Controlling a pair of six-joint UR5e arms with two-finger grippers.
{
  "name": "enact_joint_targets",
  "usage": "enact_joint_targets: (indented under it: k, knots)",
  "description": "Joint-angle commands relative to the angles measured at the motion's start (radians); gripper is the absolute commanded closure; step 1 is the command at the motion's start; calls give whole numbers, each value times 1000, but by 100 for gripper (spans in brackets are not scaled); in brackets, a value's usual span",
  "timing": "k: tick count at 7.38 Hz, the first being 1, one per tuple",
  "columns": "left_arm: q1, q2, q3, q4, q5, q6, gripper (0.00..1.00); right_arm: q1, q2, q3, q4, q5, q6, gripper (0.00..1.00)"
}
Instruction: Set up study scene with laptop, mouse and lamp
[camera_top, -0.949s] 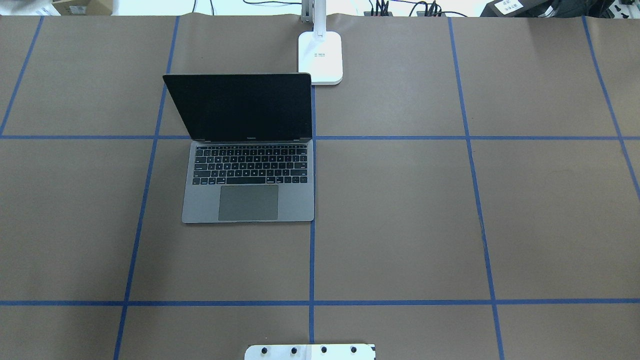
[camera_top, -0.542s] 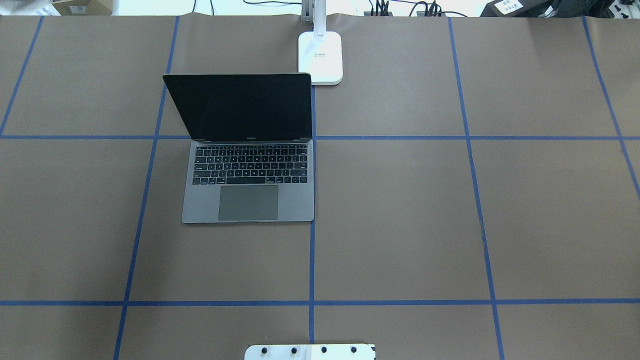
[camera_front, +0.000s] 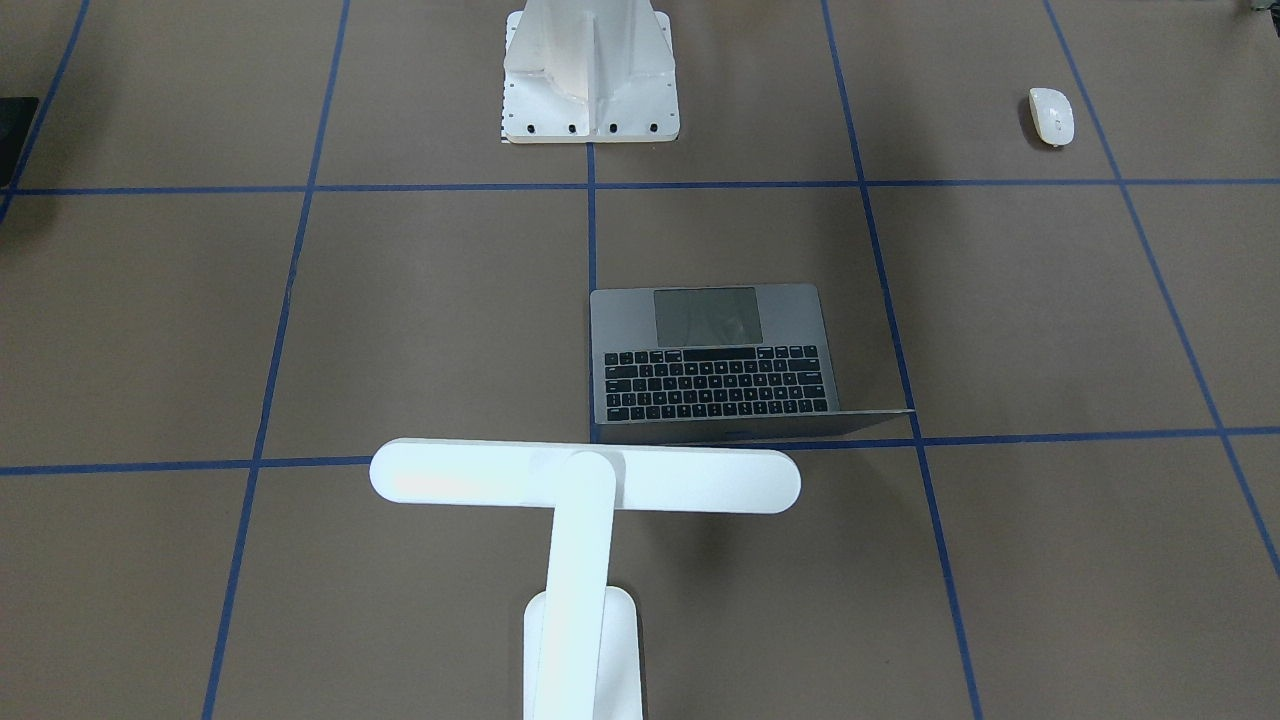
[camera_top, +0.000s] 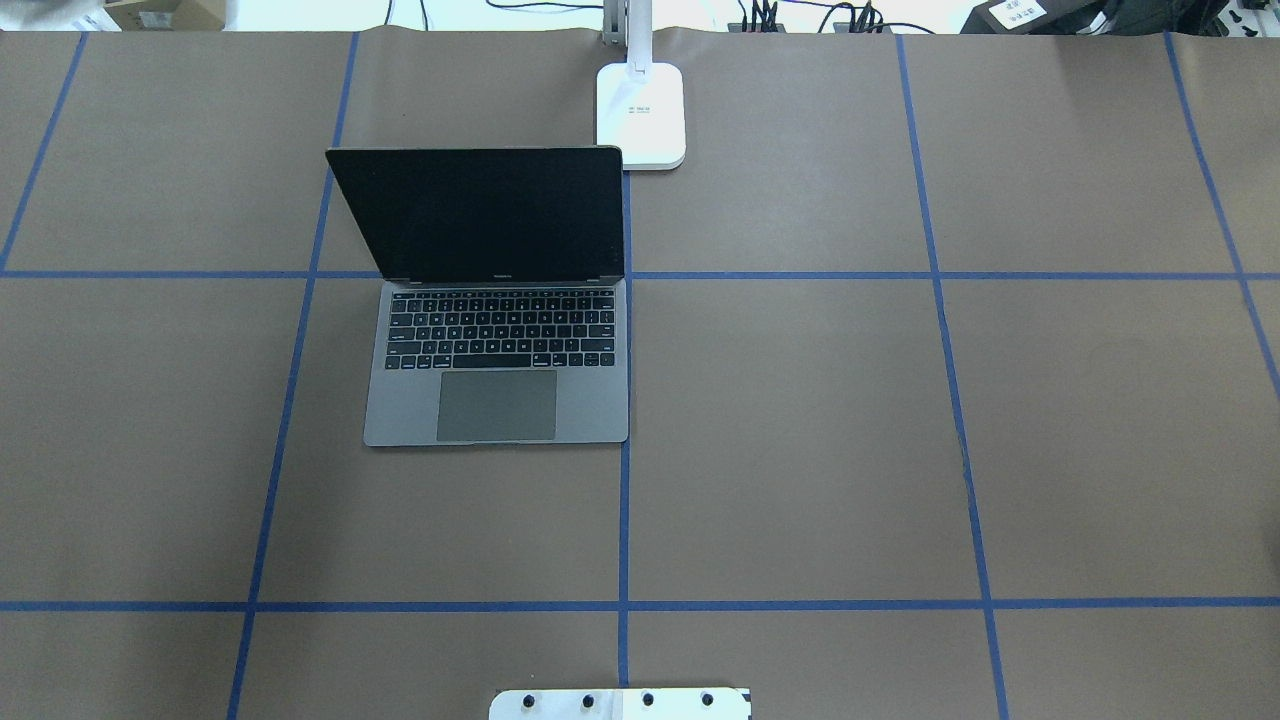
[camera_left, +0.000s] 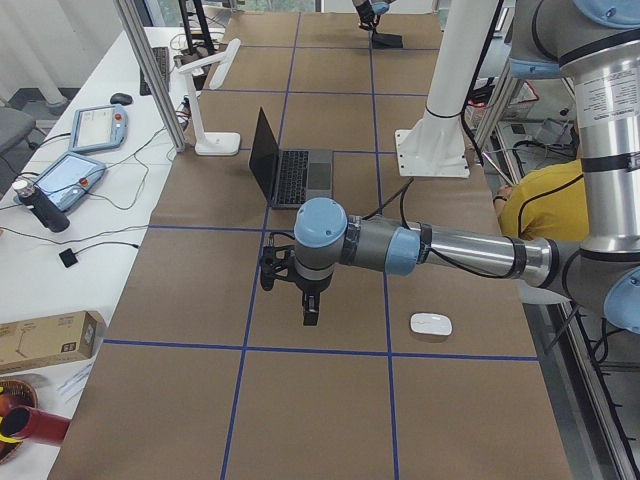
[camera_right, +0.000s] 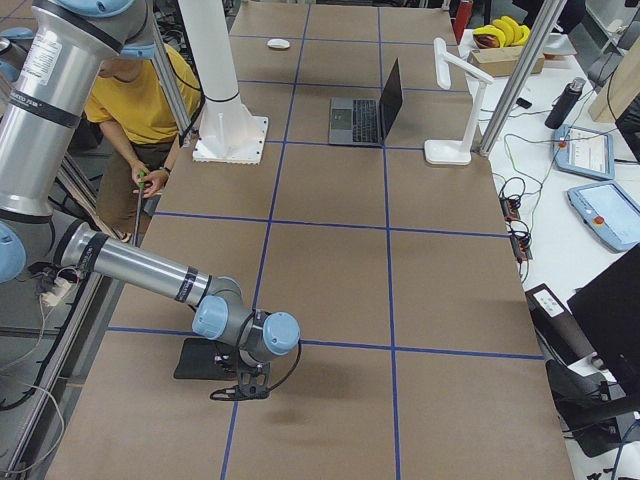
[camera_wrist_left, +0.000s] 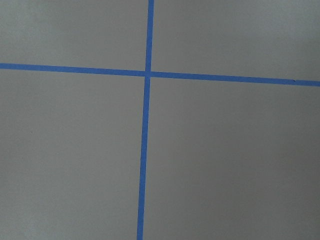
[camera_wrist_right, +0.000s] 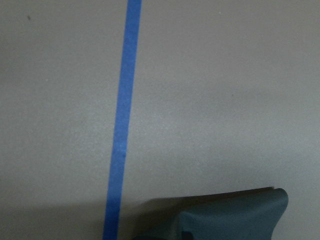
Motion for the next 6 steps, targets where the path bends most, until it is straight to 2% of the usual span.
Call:
enact_joint_targets:
  k: [1,3,4,6]
  knots:
    - [1,-1,1,2,2,-1,0,1,3,93,0,13,14,100]
    - [1,0,3,3,2,-1,0,-1,37,194,0,30,71,100]
    - [1,0,6,3,2,-1,0,-1,87,228,3,39,132,100]
    - [1,0,9,5,2,-1,0,-2,231,232,9,126,308,100]
